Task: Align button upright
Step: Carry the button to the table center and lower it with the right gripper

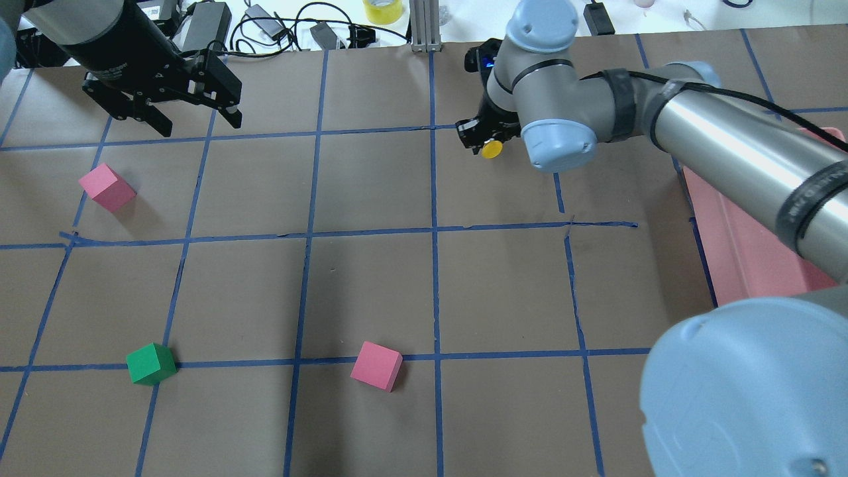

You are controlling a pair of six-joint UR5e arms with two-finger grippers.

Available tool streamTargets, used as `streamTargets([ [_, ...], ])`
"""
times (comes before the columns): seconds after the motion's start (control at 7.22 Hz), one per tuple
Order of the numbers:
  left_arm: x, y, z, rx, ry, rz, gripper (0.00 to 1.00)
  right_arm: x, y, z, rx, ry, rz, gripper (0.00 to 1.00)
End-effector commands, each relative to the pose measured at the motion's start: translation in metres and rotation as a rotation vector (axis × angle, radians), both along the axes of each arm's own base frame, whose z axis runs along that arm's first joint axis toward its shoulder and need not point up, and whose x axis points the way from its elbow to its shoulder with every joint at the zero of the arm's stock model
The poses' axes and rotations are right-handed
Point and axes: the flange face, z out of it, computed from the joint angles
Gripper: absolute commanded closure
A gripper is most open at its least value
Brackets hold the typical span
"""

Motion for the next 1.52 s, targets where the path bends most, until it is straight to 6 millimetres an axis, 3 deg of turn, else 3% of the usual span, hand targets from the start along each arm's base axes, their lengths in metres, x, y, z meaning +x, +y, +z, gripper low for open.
streamTargets([
  [0.0, 0.000, 0.000, 0.000, 0.000, 0.000, 0.000, 0.00, 0.036, 0.004, -0.023, 0.031, -0.012, -0.100, 1.00],
  [0.28, 0.000, 0.000, 0.000, 0.000, 0.000, 0.000, 0.00, 0.045, 0.008, -0.047, 0.053, 0.010, -0.164, 1.00],
  [0.83, 0.000, 0.000, 0.000, 0.000, 0.000, 0.000, 0.00, 0.055, 0.017, -0.055, 0.062, 0.030, -0.152, 1.00],
  [1.11, 0.000, 0.000, 0.000, 0.000, 0.000, 0.000, 0.00, 0.055, 0.017, -0.056, 0.063, 0.031, -0.150, 0.73],
  [1.25, 0.000, 0.001, 0.001, -0.001, -0.003, 0.000, 0.00, 0.055, 0.019, -0.060, 0.074, 0.030, -0.155, 0.36],
  [1.39, 0.001, 0.001, 0.001, -0.002, -0.009, -0.001, 0.00, 0.054, 0.023, -0.062, 0.085, 0.026, -0.165, 0.20],
])
